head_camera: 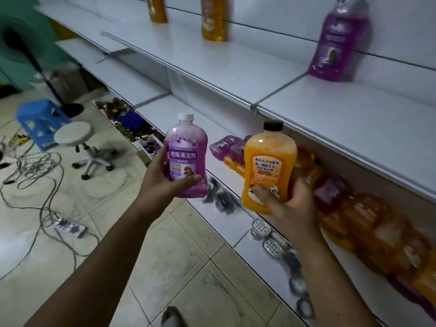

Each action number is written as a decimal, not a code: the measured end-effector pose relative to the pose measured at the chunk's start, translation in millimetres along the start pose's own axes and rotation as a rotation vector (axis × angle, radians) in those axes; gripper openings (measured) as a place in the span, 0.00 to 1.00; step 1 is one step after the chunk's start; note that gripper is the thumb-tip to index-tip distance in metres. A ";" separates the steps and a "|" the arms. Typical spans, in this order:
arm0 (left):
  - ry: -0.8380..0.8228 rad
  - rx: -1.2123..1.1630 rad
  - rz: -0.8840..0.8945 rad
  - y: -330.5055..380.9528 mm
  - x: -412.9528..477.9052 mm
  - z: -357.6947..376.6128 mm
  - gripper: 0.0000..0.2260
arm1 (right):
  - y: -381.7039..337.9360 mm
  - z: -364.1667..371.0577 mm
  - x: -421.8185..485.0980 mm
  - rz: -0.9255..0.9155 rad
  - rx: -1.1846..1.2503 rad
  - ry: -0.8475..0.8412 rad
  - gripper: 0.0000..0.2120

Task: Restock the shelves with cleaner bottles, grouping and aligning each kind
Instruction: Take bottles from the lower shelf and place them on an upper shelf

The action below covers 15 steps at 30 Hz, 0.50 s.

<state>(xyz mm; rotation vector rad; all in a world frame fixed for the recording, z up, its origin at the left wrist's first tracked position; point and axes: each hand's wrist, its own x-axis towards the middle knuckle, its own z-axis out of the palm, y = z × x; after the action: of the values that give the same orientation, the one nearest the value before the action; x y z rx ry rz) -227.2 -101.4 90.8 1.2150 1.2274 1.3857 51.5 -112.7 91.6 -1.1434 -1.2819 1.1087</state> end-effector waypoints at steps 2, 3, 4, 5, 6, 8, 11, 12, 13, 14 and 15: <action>0.023 -0.017 0.031 7.8 11.7 -25.9 0.41 | -12.2 27.9 18.4 -0.027 -0.028 -0.003 0.23; 0.032 -0.026 0.039 11.0 17.3 -37.7 0.41 | -17.2 40.7 26.0 -0.034 -0.045 -0.002 0.22; 0.042 -0.036 0.046 14.8 24.2 -52.8 0.42 | -21.9 57.3 34.3 -0.038 -0.062 0.000 0.21; 0.048 -0.039 0.055 19.2 30.2 -67.9 0.42 | -25.8 73.7 41.5 -0.041 -0.074 0.007 0.20; 0.051 -0.036 0.065 23.2 36.9 -83.0 0.42 | -28.8 89.7 48.5 -0.046 -0.081 0.013 0.19; 0.041 -0.018 0.080 31.8 50.6 -109.0 0.42 | -33.7 117.2 60.9 -0.053 -0.082 0.020 0.20; 0.024 0.023 0.112 47.5 72.3 -140.2 0.39 | -42.4 151.1 77.8 -0.064 -0.085 0.066 0.22; 0.013 0.037 0.120 52.3 79.9 -146.8 0.39 | -45.8 158.1 83.2 -0.068 -0.082 0.084 0.23; 0.007 0.052 0.129 57.0 85.9 -150.6 0.39 | -49.4 162.2 87.1 -0.072 -0.078 0.095 0.23; 0.000 0.065 0.143 61.8 93.5 -153.5 0.39 | -54.2 165.0 91.7 -0.079 -0.077 0.107 0.22; -0.009 0.076 0.154 66.3 100.7 -155.2 0.38 | -60.2 166.0 95.3 -0.085 -0.083 0.123 0.21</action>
<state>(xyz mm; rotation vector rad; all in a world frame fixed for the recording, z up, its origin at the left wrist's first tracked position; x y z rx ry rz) -394.1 -27.2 163.2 1.3916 1.2109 1.4541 -116.2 -24.7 157.9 -1.1890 -1.2784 0.9154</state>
